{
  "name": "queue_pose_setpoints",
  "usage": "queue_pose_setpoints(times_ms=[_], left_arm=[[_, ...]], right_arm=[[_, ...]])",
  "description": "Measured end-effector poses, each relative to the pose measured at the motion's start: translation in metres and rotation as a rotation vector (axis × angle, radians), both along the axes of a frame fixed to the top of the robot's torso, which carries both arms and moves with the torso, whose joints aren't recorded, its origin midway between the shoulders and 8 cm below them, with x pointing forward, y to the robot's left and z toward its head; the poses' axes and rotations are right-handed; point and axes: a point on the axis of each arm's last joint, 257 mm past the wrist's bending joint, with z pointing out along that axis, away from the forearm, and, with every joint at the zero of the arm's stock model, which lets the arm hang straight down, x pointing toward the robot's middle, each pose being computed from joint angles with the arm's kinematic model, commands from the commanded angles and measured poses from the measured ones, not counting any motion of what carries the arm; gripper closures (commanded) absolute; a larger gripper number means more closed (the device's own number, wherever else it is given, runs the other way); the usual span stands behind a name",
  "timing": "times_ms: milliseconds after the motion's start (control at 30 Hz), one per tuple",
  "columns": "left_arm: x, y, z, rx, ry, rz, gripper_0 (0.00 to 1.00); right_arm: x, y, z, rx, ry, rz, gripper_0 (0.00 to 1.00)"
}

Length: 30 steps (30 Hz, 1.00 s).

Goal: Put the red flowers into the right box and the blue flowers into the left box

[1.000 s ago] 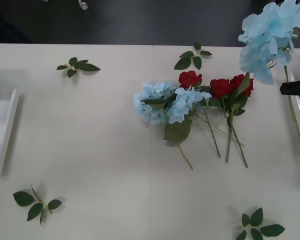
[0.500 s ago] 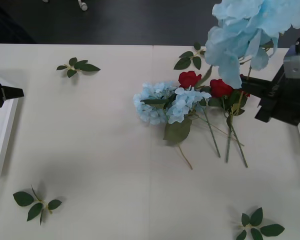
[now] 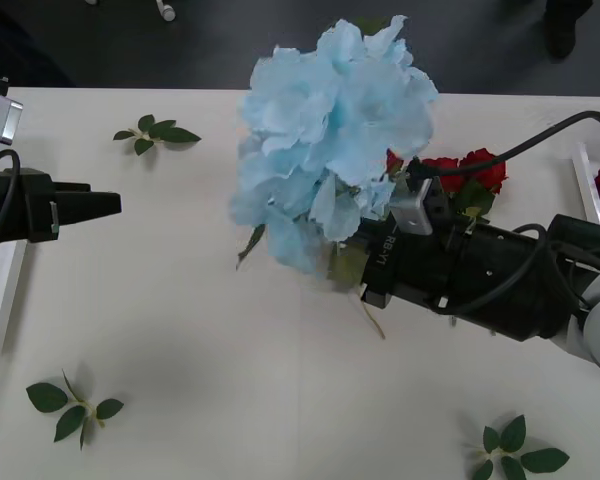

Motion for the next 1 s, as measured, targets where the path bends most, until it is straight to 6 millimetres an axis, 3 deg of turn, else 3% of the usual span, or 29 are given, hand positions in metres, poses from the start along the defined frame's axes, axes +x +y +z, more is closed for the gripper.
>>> queue_pose_setpoints(times_ms=[100,267,367,500,767,1000], left_arm=[[-0.009,-0.014,0.005,-0.009,-0.063,-0.093,0.00],[-0.018,-0.028,0.007,-0.053,-0.217,-0.249,0.00],[-0.020,-0.038,0.002,-0.083,-0.238,-0.305,0.00],[-0.032,-0.051,-0.006,-0.060,-0.295,-0.420,0.00],[-0.043,-0.049,-0.014,-0.086,-0.375,-0.519,0.00],[-0.045,-0.053,-0.027,-0.131,-0.373,-0.541,0.00]], right_arm=[[-0.001,0.014,0.001,0.015,-0.007,0.018,1.00],[0.005,0.033,-0.017,-0.016,-0.017,0.037,1.00],[0.005,0.046,-0.027,-0.018,-0.001,0.054,1.00],[0.004,0.060,-0.024,0.032,0.016,0.054,1.00],[-0.009,0.076,-0.016,0.118,0.173,0.115,1.00],[-0.014,0.084,-0.026,0.077,0.209,0.151,1.00]])
